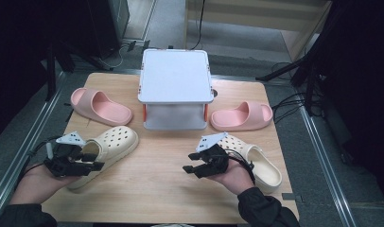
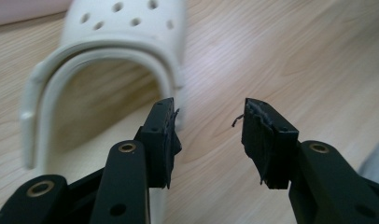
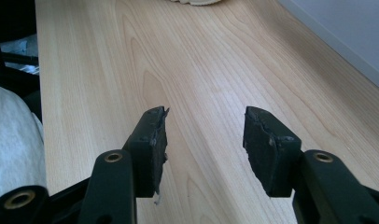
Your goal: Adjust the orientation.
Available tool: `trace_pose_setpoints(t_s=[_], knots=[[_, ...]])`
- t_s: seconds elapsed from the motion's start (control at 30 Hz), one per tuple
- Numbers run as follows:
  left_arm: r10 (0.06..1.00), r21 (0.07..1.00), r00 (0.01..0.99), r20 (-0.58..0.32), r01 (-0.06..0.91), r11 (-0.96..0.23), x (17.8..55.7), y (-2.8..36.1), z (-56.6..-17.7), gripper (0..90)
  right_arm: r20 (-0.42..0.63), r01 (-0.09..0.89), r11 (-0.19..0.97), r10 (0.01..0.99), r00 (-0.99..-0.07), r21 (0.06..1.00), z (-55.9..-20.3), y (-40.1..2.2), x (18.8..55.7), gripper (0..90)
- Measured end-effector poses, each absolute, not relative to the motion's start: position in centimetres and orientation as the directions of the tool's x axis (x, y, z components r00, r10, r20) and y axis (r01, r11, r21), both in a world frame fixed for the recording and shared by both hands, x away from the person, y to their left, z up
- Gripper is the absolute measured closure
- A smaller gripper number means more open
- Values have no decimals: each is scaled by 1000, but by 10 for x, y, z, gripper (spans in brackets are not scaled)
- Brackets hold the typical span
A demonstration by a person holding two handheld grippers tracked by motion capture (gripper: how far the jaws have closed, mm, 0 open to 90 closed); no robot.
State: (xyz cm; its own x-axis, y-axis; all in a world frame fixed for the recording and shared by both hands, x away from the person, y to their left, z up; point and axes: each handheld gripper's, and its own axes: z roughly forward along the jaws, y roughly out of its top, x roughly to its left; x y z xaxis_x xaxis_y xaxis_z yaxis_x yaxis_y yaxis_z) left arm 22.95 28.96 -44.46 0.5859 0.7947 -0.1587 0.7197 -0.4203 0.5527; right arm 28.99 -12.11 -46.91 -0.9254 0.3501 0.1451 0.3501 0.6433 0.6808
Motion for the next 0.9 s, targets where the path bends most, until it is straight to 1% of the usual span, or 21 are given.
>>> trace_pose_setpoints(t_s=[0.07,0.17,0.4,0.5,0.53,0.57,0.6,0.63,0.67,0.7,0.77,0.83,0.9], knots=[[813,532,568,-129,732,-427,234,296,-449,528,141,348,644,351,-926,681,-469,-122,290,497],[824,515,552,-131,748,-419,239,300,-458,521,139,348,643,353,-925,683,-470,-123,290,496],[821,498,560,-114,747,-440,255,297,-474,526,136,357,642,368,-920,679,-471,-127,289,493],[807,501,578,-121,738,-453,258,294,-476,550,136,361,641,373,-918,678,-471,-128,288,492],[802,500,586,-117,732,-463,259,292,-477,604,135,364,640,379,-916,677,-471,-129,288,488],[794,500,598,-110,724,-476,259,291,-477,604,135,364,640,379,-916,677,-471,-129,288,488],[782,505,614,-105,711,-490,259,289,-477,639,136,366,640,380,-915,675,-472,-130,287,487],[775,516,625,-88,695,-501,259,287,-476,717,136,372,637,388,-911,676,-472,-131,287,487],[775,516,625,-88,695,-501,259,287,-476,747,135,373,636,390,-911,675,-472,-132,287,486],[777,526,625,-73,686,-503,259,286,-474,759,134,373,636,391,-911,676,-472,-133,287,486],[778,523,622,-91,695,-494,260,287,-473,766,136,377,634,395,-908,675,-472,-134,286,486],[779,525,621,-86,693,-495,261,288,-472,767,134,377,633,397,-908,676,-472,-135,286,486],[793,546,607,-47,680,-489,261,287,-463,771,131,377,631,401,-907,678,-472,-136,286,486]])
